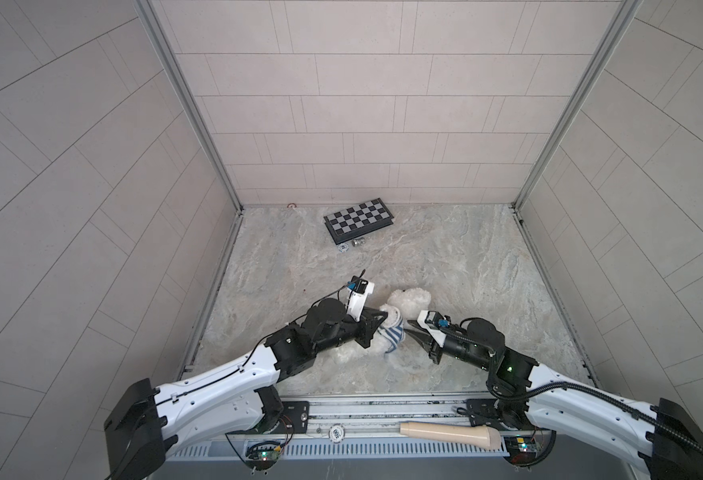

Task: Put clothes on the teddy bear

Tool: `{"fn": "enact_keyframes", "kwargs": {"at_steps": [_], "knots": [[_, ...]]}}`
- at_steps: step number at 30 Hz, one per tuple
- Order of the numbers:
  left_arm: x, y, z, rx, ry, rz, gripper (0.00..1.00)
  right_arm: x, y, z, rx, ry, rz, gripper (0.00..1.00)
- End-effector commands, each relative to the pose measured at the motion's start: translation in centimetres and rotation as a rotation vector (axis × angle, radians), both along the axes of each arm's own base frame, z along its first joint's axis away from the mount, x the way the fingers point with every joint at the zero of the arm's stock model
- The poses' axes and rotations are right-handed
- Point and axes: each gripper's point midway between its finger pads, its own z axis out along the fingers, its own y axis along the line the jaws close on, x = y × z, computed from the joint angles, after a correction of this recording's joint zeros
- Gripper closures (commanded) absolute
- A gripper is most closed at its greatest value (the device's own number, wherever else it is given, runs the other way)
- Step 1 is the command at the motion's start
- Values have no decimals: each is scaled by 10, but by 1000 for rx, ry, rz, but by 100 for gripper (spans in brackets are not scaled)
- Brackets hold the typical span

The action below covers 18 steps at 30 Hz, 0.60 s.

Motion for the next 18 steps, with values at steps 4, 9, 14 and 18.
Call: {"fn": "enact_keyframes", "kwargs": {"at_steps": [4, 9, 14, 18], "knots": [[10, -14, 48, -153, -47, -4, 100, 5, -4, 13, 7, -26, -52, 70], [7, -19, 52, -183, -47, -28, 100, 21, -8, 3, -21, -12, -137, 68], [4, -21, 61, -226, -53, -52, 100, 28, -8, -3, -14, -2, -171, 69], [1, -23, 63, -234, -53, -68, 100, 30, -5, -4, -4, 0, -172, 71]]}}
